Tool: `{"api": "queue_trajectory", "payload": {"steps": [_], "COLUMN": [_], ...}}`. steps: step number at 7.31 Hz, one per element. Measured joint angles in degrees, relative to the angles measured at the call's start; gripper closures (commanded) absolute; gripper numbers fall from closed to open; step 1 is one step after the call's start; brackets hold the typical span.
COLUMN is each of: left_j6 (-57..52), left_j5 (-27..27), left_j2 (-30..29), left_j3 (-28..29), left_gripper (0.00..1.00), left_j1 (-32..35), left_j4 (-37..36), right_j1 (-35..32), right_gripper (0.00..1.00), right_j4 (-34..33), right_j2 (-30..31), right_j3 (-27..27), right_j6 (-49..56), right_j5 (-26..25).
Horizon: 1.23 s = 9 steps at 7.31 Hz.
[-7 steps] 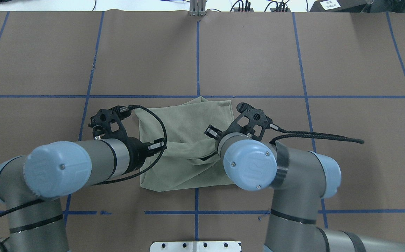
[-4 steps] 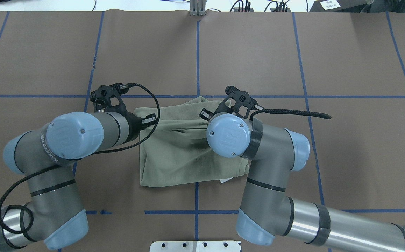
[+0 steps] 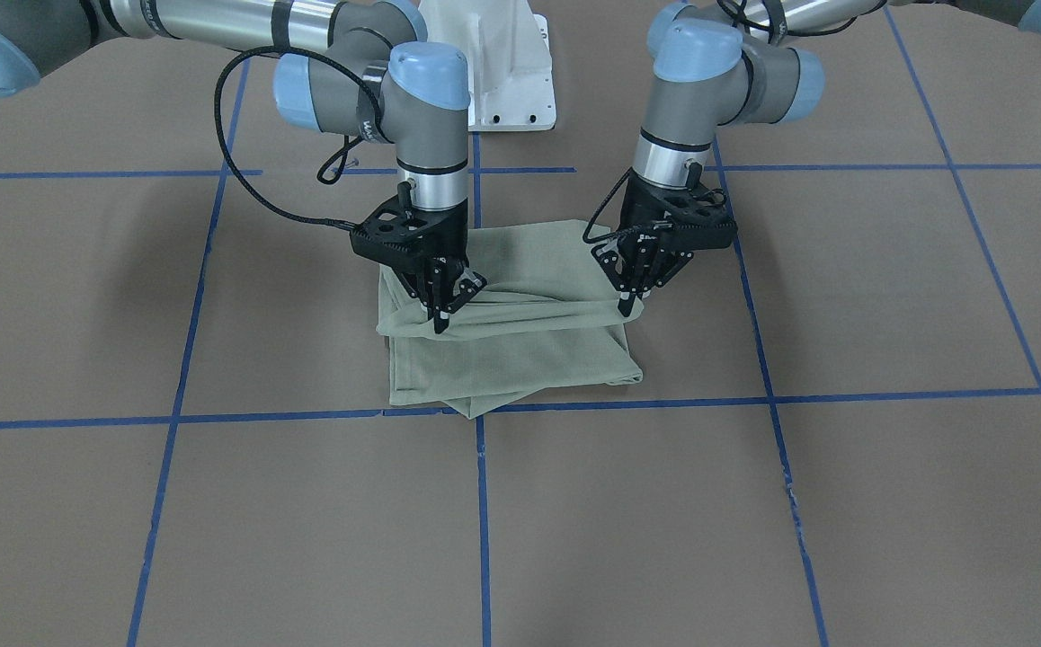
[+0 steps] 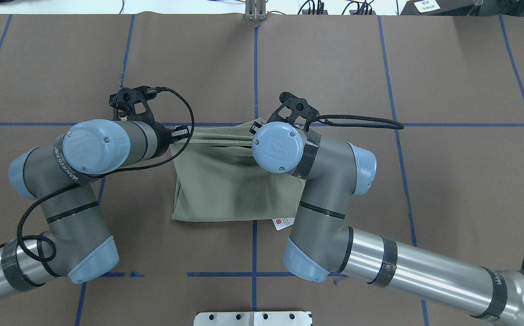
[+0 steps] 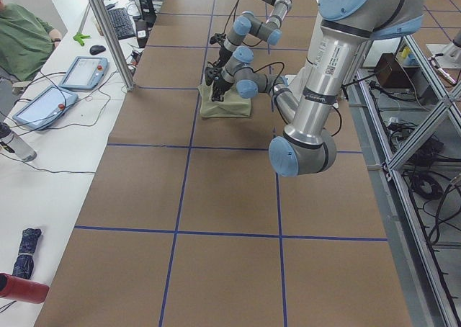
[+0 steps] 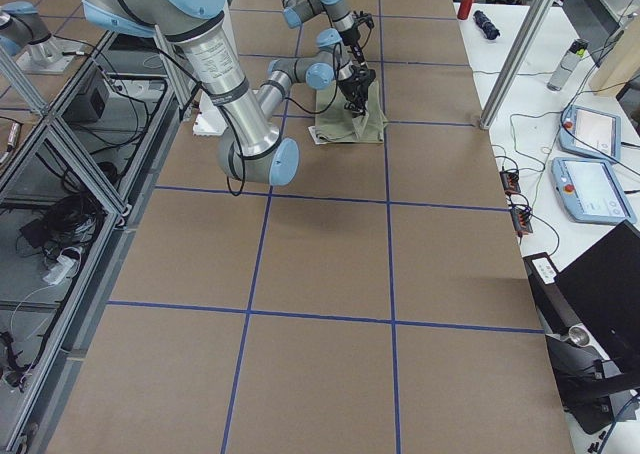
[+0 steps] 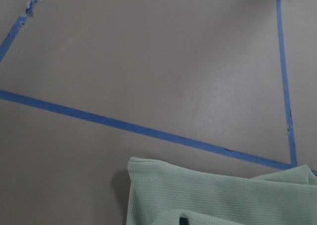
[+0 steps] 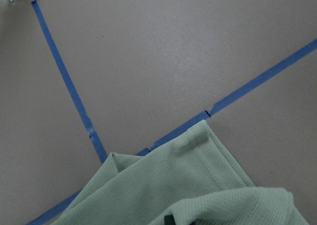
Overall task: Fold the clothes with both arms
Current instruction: 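Lift the near edge with both grippers and fold it farther from the robot, then lay the folded edge down and open both grippers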
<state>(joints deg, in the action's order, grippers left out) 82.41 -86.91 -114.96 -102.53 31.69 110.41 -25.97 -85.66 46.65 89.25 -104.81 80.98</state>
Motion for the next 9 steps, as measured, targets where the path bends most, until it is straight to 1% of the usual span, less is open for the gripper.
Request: {"api": "queue_trajectory", "payload": {"steps": [2, 4, 5, 6, 8, 9], "left_j6": [-0.62, -2.35, -3.57, -4.87, -6.84, -9.57], "left_j5": [-0.01, -0.01, -0.01, -0.01, -0.46, -2.50], "left_j2": [-3.29, -4.94, -5.34, -5.57, -5.63, -5.52], "left_j3": [3.87, 6.85, 8.19, 9.01, 9.56, 9.39], "left_gripper": [1.00, 1.00, 1.00, 0.01, 0.00, 0.00], "left_j1": [0.64, 1.64, 2.27, 2.74, 3.04, 3.56], "left_j4": [0.12, 0.26, 0.48, 0.76, 1.36, 2.60], "right_j1": [-1.10, -1.55, -1.59, -1.67, -2.21, -3.24], "right_gripper": [1.00, 1.00, 0.50, 0.01, 0.00, 0.00], "right_j4": [0.42, 0.98, 2.62, 4.40, 5.63, 5.57], "right_j2": [-0.86, -2.34, -2.98, -3.37, -3.72, -3.79], "right_j3": [-1.96, -4.89, -7.04, -8.95, -10.35, -10.03], "right_j6": [0.81, 1.36, 1.53, 2.33, 8.31, 11.43], "right_j5": [0.63, 0.94, 0.94, 0.94, 1.14, 2.82]}}
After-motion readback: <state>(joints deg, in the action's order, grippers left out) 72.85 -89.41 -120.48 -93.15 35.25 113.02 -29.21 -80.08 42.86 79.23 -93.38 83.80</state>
